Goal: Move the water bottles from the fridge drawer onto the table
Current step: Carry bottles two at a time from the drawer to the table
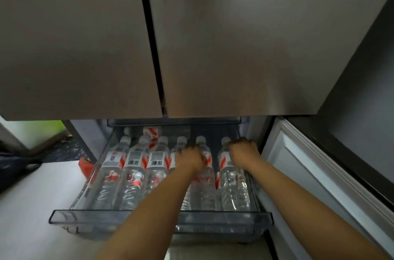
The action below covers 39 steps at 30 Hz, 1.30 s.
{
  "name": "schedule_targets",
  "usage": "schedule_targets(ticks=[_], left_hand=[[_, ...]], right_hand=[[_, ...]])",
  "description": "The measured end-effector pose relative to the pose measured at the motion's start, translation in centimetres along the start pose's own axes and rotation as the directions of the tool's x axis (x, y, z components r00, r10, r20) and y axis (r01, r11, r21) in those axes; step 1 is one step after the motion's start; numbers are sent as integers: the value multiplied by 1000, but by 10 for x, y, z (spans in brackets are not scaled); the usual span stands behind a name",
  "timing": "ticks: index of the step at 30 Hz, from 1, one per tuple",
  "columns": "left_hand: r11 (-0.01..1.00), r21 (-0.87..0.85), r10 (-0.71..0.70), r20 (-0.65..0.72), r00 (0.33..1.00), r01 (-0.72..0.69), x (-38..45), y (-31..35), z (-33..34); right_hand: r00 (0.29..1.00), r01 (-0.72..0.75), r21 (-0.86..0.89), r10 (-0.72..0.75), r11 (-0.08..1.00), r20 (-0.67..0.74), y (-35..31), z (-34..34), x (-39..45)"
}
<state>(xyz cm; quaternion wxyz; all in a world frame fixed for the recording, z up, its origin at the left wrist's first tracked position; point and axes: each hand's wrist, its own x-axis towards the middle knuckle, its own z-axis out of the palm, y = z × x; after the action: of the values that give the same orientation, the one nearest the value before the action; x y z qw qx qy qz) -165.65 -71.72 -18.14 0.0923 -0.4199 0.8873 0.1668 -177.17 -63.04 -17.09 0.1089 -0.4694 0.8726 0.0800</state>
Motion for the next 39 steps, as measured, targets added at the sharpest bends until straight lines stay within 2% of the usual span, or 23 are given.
schedule_targets(ticks=[4, 6, 11, 15, 17, 19, 22, 26, 29, 32, 34, 37, 39], left_hand=[[999, 22, -44, -16, 999, 45, 18, 9, -2], [995, 21, -94, 40, 995, 94, 28, 12, -3], [989, 16, -145, 129, 981, 144, 49, 10, -2], [984, -80, -145, 156, 977, 159, 48, 7, -7], [960, -205, -148, 195, 970, 188, 48, 4, -9], [881, -411, -134, 254, 958, 233, 47, 3, -14], [707, -654, -134, 248, 959, 268, 48, -4, -26], [591, -770, -81, 237, 968, 238, 33, -10, -41], [456, -865, -96, 185, 978, 209, 14, -16, -42], [331, -927, -125, 141, 982, 175, -6, -26, -36], [265, -958, -149, 75, 986, 113, -21, -32, -32], [182, -982, -213, 15, 977, 55, -36, -41, -25], [158, -987, -251, -8, 968, 33, -44, -43, -23]], right_hand=[[996, -9, -57, 14, 998, 86, -3, 4, 19], [994, -34, -50, 39, 998, 100, -5, 3, 27], [988, -83, 88, 71, 993, 140, -8, 1, 39], [992, -77, 201, 55, 977, 115, 1, 11, 40], [994, -63, 252, 37, 966, 107, 3, 13, 37], [991, -72, 318, 32, 945, 131, 2, 13, 35], [983, -106, 413, 32, 904, 183, -2, 9, 37], [957, -139, 268, 60, 953, 283, -11, -3, 40], [944, -200, 276, 110, 940, 313, -16, -7, 45], [962, -209, 214, 161, 954, 222, -24, 3, 47], [975, -200, 232, 169, 952, 146, -27, 10, 45], [976, -215, 381, 211, 899, 53, -25, 12, 41], [965, -199, 545, 261, 814, -36, -25, 6, 34]])
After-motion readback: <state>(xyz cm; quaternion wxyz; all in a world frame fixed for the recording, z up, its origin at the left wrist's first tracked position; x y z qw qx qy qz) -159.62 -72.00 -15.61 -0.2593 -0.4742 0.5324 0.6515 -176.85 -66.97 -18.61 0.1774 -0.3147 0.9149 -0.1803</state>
